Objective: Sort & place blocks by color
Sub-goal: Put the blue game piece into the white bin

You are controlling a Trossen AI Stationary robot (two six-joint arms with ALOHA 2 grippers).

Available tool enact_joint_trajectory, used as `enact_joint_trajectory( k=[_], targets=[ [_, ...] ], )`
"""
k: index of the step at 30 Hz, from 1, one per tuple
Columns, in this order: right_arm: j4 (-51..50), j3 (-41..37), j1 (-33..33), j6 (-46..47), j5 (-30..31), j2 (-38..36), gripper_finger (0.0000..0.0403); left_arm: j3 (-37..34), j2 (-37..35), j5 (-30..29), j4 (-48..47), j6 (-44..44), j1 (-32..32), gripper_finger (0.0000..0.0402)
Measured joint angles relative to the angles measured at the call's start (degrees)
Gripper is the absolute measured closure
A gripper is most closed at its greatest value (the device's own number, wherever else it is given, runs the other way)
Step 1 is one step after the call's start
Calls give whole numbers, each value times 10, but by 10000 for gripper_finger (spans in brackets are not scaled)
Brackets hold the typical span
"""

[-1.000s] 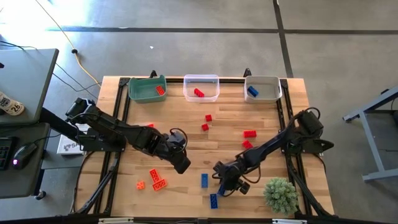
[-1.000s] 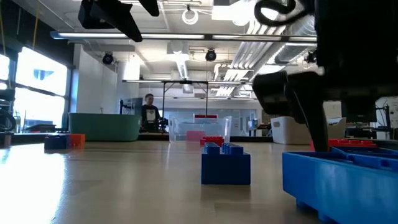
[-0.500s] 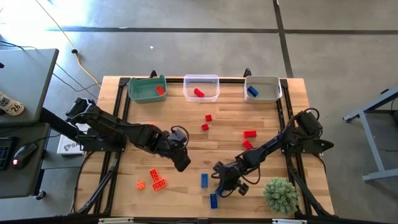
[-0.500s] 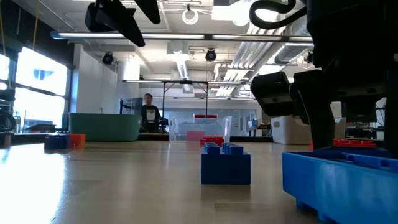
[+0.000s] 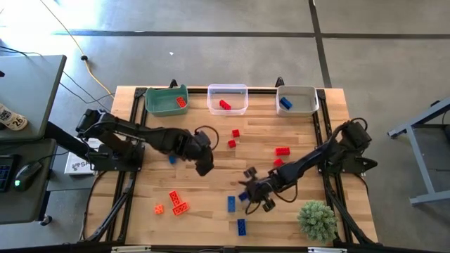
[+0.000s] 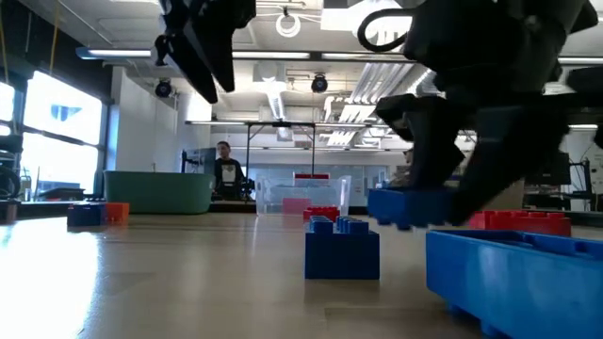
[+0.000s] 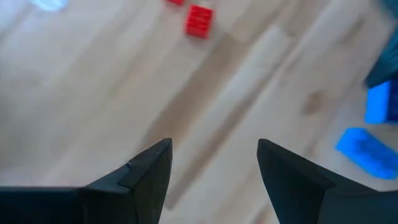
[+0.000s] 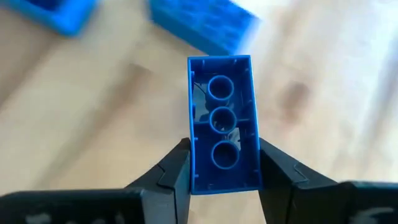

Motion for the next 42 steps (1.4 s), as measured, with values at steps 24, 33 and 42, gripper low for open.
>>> enact_joint_trajectory(
  k=[24, 33, 42],
  targets=[
    [-173, 0, -293, 270, 369, -276, 285, 0, 0, 1, 12, 320, 188, 177],
    [-211, 0, -489, 303, 333, -303, 283, 0, 0, 3, 31, 355, 187, 177],
    [-331, 0, -663, 372, 194, -296, 282, 0, 0, 36, 30, 318, 186, 177]
  ],
)
